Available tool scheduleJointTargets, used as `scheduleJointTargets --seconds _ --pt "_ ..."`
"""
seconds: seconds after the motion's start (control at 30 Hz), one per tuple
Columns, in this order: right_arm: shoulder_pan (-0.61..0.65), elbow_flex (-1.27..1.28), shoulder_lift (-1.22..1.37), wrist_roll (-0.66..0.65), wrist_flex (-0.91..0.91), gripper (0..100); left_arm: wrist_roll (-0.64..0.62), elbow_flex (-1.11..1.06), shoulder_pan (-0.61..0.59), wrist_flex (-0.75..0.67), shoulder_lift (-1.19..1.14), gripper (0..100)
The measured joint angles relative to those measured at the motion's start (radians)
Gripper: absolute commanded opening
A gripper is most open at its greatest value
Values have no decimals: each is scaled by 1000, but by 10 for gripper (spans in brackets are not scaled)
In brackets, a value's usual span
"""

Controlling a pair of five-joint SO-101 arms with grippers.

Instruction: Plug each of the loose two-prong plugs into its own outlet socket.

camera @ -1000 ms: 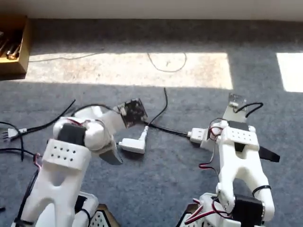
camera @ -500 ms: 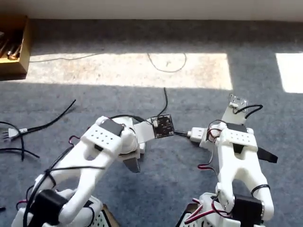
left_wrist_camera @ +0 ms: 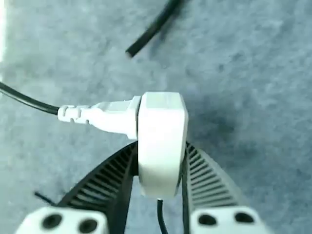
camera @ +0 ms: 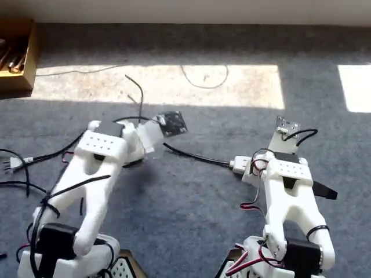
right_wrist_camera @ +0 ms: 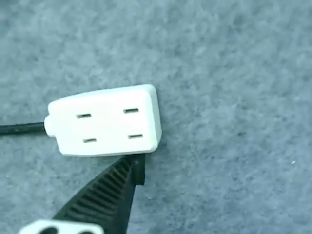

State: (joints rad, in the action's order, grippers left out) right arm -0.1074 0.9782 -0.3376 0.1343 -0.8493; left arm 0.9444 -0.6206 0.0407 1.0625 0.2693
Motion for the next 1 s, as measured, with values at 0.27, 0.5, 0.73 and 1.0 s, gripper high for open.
scheduleJointTargets --seconds 0.27,0.5,0.73,1.0 --pt "0 0 0 0 0 878 218 302 -578 35 -40 4" --pt "2 0 0 0 0 878 302 664 -1011 -14 -428 5" --pt "2 0 0 0 0 878 302 1178 -1169 176 -914 309" --pt "34 3 0 0 0 878 302 1654 -1154 598 -1010 460"
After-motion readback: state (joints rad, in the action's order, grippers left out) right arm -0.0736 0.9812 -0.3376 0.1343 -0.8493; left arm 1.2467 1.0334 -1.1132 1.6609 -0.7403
